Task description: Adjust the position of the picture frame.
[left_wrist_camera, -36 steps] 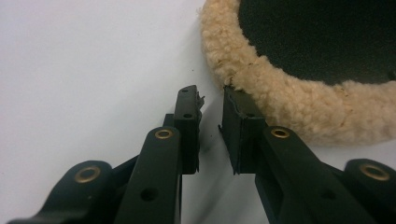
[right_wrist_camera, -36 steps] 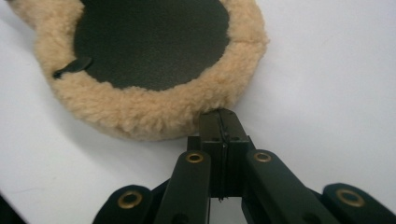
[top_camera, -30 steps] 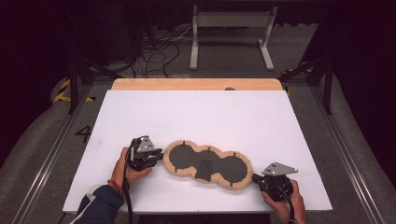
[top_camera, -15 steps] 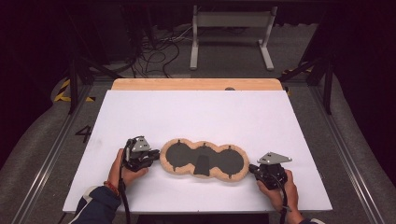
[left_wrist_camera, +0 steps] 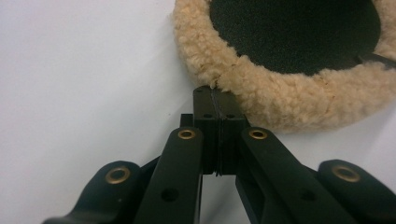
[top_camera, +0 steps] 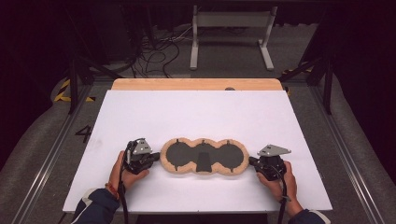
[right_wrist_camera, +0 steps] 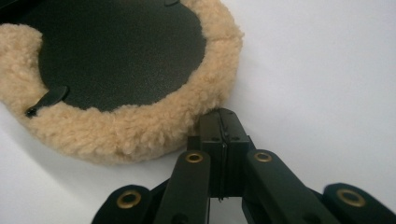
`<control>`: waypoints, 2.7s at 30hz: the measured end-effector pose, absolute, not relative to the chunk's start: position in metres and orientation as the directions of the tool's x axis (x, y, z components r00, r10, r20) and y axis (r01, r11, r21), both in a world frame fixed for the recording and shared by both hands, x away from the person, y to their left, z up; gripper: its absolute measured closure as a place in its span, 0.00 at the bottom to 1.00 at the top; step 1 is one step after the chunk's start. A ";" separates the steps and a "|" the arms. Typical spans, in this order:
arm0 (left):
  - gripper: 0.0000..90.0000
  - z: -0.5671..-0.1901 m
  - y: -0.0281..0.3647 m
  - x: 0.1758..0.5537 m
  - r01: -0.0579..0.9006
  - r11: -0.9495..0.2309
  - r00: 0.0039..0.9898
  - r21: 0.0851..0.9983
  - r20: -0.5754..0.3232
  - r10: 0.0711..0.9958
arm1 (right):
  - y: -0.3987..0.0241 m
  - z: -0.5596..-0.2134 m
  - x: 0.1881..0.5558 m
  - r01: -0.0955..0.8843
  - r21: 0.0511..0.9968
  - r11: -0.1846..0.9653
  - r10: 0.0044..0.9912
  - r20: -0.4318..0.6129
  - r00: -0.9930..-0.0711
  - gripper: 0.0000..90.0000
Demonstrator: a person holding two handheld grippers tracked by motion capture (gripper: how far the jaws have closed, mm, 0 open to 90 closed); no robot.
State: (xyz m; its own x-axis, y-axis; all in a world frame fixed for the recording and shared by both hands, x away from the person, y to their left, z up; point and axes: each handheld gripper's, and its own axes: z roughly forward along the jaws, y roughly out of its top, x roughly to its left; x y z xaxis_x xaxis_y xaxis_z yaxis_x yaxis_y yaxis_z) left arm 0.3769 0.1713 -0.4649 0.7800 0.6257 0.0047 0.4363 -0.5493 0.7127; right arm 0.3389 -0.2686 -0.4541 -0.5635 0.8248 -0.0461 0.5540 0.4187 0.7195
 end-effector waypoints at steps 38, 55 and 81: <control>0.40 -0.451 0.219 0.316 0.319 -0.528 0.788 0.787 0.090 0.609 | -0.273 -0.435 0.304 0.429 0.762 0.485 0.699 -0.043 -0.714 0.73; 0.18 -0.457 0.251 0.291 0.382 -0.443 0.689 0.811 0.070 0.721 | -0.230 -0.428 0.306 0.440 0.781 0.442 0.636 0.072 -0.768 0.49; 0.20 -0.458 0.248 0.292 0.395 -0.445 0.671 0.803 0.078 0.737 | -0.192 -0.433 0.325 0.491 0.721 0.489 0.588 0.144 -0.796 0.63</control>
State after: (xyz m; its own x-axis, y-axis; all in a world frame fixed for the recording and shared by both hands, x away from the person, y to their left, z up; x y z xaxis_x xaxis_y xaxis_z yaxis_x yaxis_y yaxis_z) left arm 0.2918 0.2481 -0.4580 0.6713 0.7370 0.0783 0.3953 -0.4454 0.8033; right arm 0.3253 -0.1922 -0.4327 -0.7961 0.5879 0.1436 0.4909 0.4885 0.7213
